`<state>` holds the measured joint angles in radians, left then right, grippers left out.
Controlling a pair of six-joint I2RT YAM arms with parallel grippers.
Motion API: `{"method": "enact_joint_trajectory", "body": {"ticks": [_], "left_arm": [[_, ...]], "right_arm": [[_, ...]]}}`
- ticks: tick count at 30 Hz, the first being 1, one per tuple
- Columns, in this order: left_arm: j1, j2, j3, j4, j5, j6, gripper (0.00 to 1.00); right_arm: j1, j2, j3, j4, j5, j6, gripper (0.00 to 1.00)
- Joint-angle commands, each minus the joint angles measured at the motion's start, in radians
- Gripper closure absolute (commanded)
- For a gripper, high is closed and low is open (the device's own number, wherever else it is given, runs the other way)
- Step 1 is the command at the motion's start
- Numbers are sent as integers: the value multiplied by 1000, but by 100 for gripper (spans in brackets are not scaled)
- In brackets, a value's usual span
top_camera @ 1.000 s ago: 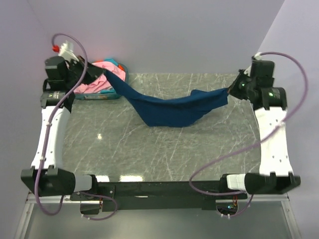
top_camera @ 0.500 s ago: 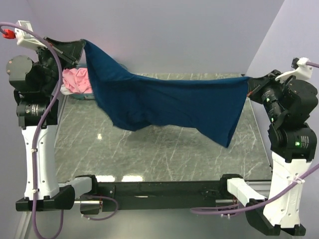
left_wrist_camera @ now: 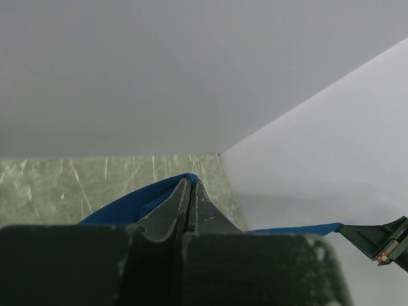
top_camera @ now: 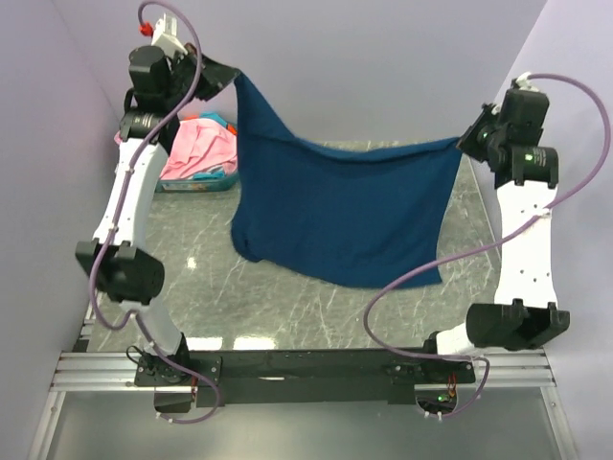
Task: Fold and stack the t-shirts
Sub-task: Flatten the tshirt out
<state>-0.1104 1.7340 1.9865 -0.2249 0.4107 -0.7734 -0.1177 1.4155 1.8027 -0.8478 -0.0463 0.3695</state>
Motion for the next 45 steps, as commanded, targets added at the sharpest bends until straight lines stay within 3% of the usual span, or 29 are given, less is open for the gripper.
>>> {"method": "enact_joint_trajectory", "body": {"ticks": [1, 7, 12, 20, 28, 32, 38, 42, 45], "left_arm": [[5, 28, 244, 48, 36, 8, 100], [5, 0, 250, 264, 79, -66, 100], [5, -164, 117, 401, 40, -56, 100], [3, -431, -81, 521, -47, 5, 100], [5, -524, -40, 568, -67, 80, 100], [5, -441, -29, 587, -43, 16, 100], [-29, -167, 8, 593, 37, -93, 99], [-54, 106, 99, 535, 92, -105, 99], [-74, 311, 208, 466, 118, -84, 98]], "right_arm": [[-36, -7, 164, 62, -23, -26, 100], [-43, -42, 239, 116, 6, -56, 100], [-43, -179, 117, 278, 45, -83, 100], [-43, -452, -57, 495, 137, -145, 100], [-43, -546, -49, 539, 191, -144, 100], [-43, -506, -65, 510, 201, -110, 100], [-49, -406, -241, 568, 233, -136, 100], [-98, -284, -365, 627, 191, -127, 100], [-123, -105, -394, 665, 148, -118, 100]]}}
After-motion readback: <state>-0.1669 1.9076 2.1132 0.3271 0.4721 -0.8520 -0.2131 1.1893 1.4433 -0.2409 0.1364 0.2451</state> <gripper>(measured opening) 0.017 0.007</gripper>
